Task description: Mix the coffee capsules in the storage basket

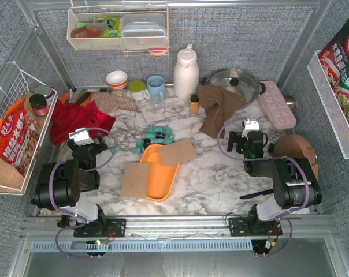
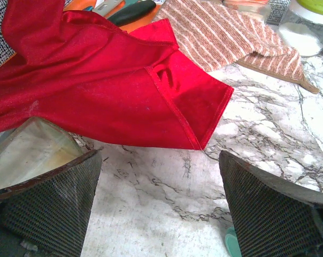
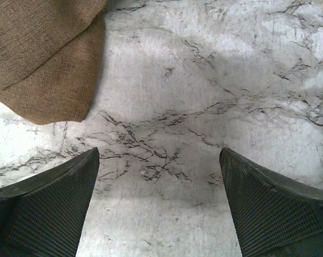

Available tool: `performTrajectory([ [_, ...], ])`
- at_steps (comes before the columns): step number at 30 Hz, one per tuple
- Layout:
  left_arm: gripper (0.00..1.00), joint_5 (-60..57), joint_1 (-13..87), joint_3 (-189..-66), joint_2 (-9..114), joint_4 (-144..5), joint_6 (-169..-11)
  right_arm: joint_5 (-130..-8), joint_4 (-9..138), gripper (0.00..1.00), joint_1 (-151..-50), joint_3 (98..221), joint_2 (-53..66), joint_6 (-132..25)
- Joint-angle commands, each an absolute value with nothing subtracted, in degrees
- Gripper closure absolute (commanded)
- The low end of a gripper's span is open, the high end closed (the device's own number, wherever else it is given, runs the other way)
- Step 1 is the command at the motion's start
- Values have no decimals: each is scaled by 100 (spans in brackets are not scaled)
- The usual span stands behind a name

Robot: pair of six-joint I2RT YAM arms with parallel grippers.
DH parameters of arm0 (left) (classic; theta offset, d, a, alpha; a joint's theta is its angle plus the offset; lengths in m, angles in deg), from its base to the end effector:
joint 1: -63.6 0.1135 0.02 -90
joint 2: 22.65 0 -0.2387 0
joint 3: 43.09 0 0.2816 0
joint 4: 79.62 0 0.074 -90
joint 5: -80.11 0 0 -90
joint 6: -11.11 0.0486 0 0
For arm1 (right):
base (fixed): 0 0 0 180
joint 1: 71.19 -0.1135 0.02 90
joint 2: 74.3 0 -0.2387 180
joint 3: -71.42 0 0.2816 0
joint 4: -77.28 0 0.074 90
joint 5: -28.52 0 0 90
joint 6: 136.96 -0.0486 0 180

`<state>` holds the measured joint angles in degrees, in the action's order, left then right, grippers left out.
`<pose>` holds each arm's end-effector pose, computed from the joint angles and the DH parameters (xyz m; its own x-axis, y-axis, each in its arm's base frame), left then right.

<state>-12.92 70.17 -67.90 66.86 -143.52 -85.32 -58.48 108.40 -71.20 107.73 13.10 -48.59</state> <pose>0.2588 0.0324 0.0959 0.0049 -0.1120 -0.9937 -0.1673 0.9796 -0.1112 0.3012 -0.0025 0.0910 -0.3400 0.0283 -0.9400 0.0587 0.9982 0.0089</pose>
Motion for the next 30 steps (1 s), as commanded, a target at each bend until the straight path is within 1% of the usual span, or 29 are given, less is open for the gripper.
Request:
performTrajectory([
  [1, 1, -1279, 7028, -6813, 6700, -14493, -8535, -5882, 10974, 1, -7119, 10781, 1290, -4924],
  [18, 1, -1277, 7029, -6813, 6700, -14497, -8530, -5797, 10935, 1, -7218, 10784, 1226, -4804],
  [20, 1, -1276, 7028, -6818, 6700, -14499, -8530, -5709, 10490, 1, -7250, 10988, 1154, -4804],
  [22, 1, -1273, 7028, -6820, 6700, -14496, -8531, -5489, 10527, 1, -7251, 10998, 1060, -4911],
  [24, 1, -1279, 7029, -6814, 6704, -14494, -8530, -5122, 10208, 1, -7255, 11007, 668, -5023],
  [27, 1, -1275, 7028, -6817, 6700, -14495, -8535, -4674, 9172, 1, -7251, 11190, -62, -5287],
  [30, 1, -1275, 7028, -6817, 6700, -14500, -8535, -4496, 8347, 1, -7252, 11406, -477, -5410],
])
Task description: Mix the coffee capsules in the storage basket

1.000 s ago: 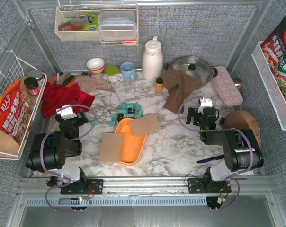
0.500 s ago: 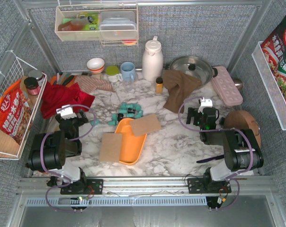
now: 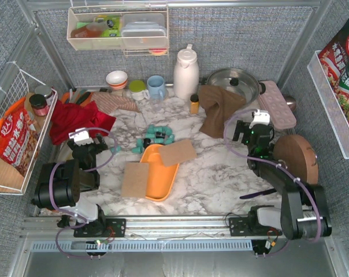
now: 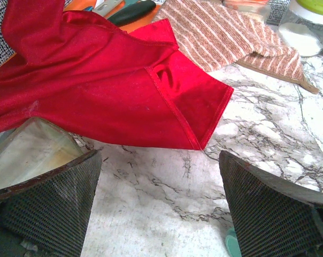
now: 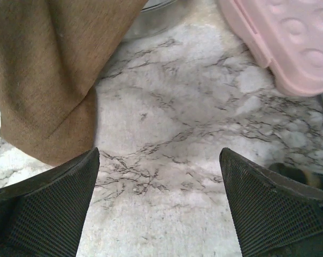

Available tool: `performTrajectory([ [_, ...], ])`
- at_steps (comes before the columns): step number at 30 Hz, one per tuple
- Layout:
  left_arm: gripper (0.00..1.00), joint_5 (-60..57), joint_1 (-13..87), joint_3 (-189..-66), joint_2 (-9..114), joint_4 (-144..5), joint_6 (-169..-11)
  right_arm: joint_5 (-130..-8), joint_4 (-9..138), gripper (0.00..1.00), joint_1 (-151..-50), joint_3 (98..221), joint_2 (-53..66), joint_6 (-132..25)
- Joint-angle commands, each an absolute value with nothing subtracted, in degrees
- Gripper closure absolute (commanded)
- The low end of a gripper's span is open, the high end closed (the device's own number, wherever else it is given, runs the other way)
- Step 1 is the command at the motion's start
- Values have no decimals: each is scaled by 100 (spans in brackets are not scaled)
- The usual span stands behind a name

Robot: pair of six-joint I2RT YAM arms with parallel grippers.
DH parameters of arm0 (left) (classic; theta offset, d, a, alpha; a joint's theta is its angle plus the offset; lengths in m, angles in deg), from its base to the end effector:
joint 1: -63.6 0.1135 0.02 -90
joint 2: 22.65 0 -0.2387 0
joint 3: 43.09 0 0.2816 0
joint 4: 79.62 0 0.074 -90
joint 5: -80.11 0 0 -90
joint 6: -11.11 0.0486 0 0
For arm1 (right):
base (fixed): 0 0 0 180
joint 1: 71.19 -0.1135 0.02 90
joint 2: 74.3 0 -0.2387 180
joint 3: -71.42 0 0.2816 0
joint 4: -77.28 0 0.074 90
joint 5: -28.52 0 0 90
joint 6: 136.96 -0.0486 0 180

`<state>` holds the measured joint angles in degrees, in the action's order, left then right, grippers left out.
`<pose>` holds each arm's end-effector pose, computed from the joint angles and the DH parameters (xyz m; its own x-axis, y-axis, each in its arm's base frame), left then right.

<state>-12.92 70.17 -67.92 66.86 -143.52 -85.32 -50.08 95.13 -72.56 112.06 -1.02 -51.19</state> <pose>0.2589 0.0324 0.0960 0.0052 -0.1120 -0.9937 -0.1672 0.9796 -0.1113 0.3062 -0.0023 0.1592 -0.2421 0.0665 -0.9680 0.1860 0.9823 0.0210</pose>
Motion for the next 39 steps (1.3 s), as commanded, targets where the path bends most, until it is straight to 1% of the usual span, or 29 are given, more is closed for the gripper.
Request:
performTrajectory([
  [1, 1, -1279, 7033, -6816, 6700, -14499, -8531, -4420, 8190, 1, -7258, 11446, -578, -5461],
  [8, 1, -1279, 7028, -6821, 6701, -14493, -8530, -3990, 7379, 1, -7255, 11688, -1255, -5866],
  [13, 1, -1279, 7028, -6815, 6700, -14495, -8530, -2884, 6627, 1, -7020, 11863, -1584, -7233],
  [17, 1, -1279, 7028, -6818, 6707, -14500, -8530, -3085, 6392, 1, -6814, 11913, -1949, -7142],
  [20, 1, -1277, 7028, -6817, 6700, -14498, -8530, -3509, 6325, 1, -6815, 11960, -2146, -7078],
  [24, 1, -1279, 7028, -6825, 6702, -14489, -8530, -4261, 6091, 1, -6827, 12145, -2134, -6906],
  [28, 1, -1279, 7028, -6830, 6706, -14485, -8530, -4643, 5634, 1, -7001, 12458, -2045, -6742],
  [33, 1, -1278, 7028, -6822, 6700, -14492, -8530, -4723, 5430, 1, -7463, 12659, -2013, -6628],
  [39, 1, -1279, 7028, -6831, 6708, -14474, -8537, -4639, 5932, 1, -8526, 12624, -1861, -6032],
])
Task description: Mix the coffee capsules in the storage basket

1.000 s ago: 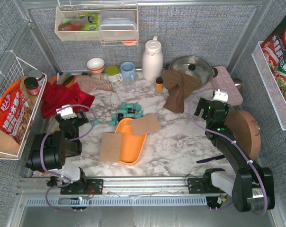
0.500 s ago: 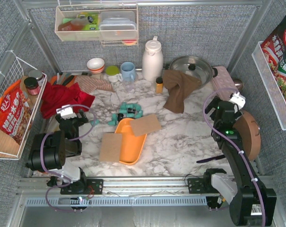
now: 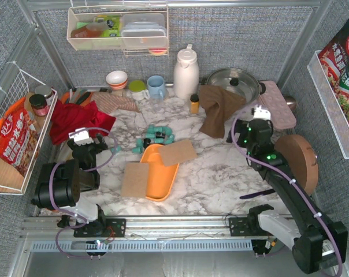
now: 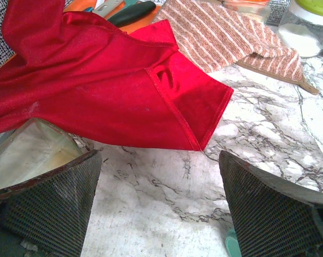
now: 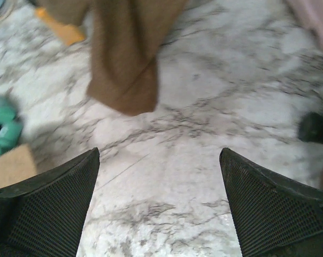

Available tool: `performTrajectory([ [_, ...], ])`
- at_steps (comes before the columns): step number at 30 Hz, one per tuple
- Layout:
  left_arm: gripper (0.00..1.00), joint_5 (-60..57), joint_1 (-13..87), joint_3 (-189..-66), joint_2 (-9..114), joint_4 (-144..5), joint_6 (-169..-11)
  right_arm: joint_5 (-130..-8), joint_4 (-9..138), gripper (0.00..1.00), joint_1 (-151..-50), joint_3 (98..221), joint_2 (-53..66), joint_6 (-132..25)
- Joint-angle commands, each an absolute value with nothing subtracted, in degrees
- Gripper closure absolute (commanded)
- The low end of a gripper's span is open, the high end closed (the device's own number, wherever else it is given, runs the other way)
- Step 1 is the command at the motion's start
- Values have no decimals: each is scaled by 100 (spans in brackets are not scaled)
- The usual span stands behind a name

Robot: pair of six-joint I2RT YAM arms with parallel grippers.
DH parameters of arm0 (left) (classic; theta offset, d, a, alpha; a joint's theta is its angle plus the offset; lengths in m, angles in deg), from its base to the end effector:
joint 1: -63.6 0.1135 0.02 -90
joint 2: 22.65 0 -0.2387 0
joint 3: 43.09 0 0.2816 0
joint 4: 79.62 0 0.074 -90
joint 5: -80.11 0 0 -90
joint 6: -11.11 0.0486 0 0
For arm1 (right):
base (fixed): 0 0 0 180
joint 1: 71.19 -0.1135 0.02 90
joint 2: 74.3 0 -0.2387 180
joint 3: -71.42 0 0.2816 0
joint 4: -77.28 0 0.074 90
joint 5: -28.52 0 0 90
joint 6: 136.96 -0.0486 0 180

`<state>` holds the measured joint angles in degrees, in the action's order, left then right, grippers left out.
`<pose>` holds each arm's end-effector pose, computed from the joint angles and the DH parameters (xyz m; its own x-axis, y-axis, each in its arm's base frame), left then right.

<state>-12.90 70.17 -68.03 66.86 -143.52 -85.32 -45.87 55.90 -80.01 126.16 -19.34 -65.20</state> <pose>0.2594 0.0324 0.0964 0.0071 -0.1118 -0.9937 -0.1667 0.9797 -0.1114 0.2756 0.0295 0.2634 -0.3143 0.2563 -0.9141 0.2084 0.9580 0.1969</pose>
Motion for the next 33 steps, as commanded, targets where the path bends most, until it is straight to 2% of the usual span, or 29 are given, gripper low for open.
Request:
performTrajectory([
  [1, 1, -1289, 7028, -6832, 6703, -14475, -8532, -4692, 6068, 1, -8724, 12597, -1817, -5912],
  [6, 1, -1562, 6945, -6811, 6160, -14050, -8486, -4954, 6567, 1, -9643, 12591, -1453, -5338],
  [9, 1, -1891, 6762, -7138, 5409, -12906, -8444, -5018, 6675, 1, -10200, 12696, -1179, -4890],
  [14, 1, -2429, 6656, -7957, 4388, -10624, -9810, -5136, 6796, 1, -10902, 12897, -670, -4205],
  [21, 1, -1363, 6666, -9750, 3767, -7197, -10824, -5212, 6641, 1, -11652, 13276, -38, -3553],
  [25, 1, -1266, 6684, -9741, 3120, -6724, -11219, -5128, 6389, 1, -12076, 13564, 208, -3275],
  [30, 1, -766, 6686, -10159, 2740, -5846, -10628, -4731, 6406, 2, -12730, 13708, 497, -2954],
  [33, 1, -1001, 6686, -10122, 2646, -5605, -10433, -4334, 6480, 2, -13123, 13854, 738, -2942],
])
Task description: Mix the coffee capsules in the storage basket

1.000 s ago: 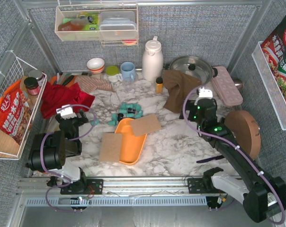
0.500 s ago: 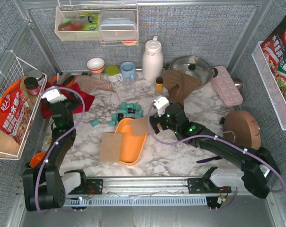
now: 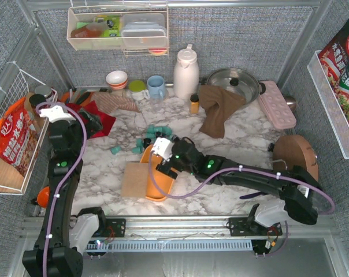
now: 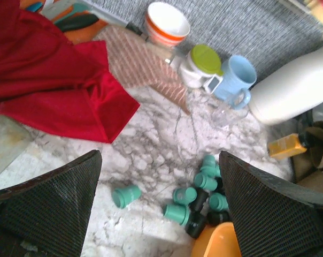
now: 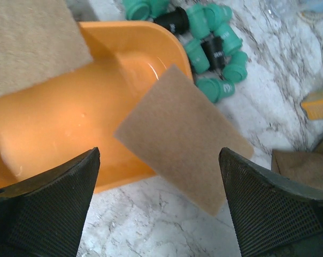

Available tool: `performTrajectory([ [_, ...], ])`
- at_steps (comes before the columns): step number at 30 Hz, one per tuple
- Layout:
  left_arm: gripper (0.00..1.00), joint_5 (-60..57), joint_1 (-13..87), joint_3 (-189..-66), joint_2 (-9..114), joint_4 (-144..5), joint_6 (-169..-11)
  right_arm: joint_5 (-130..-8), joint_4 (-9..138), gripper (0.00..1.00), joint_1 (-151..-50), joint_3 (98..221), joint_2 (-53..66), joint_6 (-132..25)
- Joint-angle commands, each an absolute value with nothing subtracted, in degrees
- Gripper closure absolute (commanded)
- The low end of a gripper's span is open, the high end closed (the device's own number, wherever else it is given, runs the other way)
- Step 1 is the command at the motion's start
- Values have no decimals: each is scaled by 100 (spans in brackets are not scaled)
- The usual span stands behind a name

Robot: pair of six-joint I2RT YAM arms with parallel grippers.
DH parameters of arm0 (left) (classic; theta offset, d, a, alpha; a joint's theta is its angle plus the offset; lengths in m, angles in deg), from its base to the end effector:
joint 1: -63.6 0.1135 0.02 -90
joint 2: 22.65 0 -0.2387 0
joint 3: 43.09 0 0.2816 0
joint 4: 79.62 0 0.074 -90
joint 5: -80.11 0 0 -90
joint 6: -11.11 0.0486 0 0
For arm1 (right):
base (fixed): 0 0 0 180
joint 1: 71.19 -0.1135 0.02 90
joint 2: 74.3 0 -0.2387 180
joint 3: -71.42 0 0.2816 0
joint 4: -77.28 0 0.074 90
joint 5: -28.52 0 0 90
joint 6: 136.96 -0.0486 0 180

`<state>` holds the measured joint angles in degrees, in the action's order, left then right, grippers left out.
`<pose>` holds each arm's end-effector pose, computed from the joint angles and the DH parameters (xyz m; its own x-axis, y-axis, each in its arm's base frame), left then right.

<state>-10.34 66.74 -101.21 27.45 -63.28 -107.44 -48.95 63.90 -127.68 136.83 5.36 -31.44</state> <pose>0.2666 0.0150 0.3182 -0.0970 -0.4840 -0.8697 -0.1240 0.8729 -0.4719 0.2063 0.2924 0.2227 -0.0573 -0.5597 -0.8267 -0.7505 0.5702 -0.3340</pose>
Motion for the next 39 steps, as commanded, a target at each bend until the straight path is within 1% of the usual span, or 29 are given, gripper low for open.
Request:
performTrajectory([
  [1, 1, -1153, 6686, -9960, 2587, -5642, -10451, -4142, 6548, 2, -13251, 13887, 833, -2936],
  [3, 1, -1302, 6690, -9684, 2431, -5845, -10476, -3784, 6754, 3, -13470, 13878, 1015, -2913],
  [6, 1, -1328, 6686, -9646, 2291, -5944, -10359, -3274, 7112, 4, -13701, 13837, 1350, -2829],
  [14, 1, -1401, 6703, -9469, 1959, -6036, -10333, -2527, 7833, 14, -13843, 13782, 2057, -2493],
  [29, 1, -1331, 6706, -9437, 1971, -6072, -10376, -1861, 8231, 26, -13937, 13847, 2774, -1964],
  [32, 1, -1328, 6705, -9430, 1963, -6070, -10376, -1776, 8279, 32, -13948, 13848, 2816, -1875],
  [39, 1, -1312, 6705, -9423, 1969, -6071, -10376, -1560, 8506, 57, -13948, 13762, 2723, -1685],
])
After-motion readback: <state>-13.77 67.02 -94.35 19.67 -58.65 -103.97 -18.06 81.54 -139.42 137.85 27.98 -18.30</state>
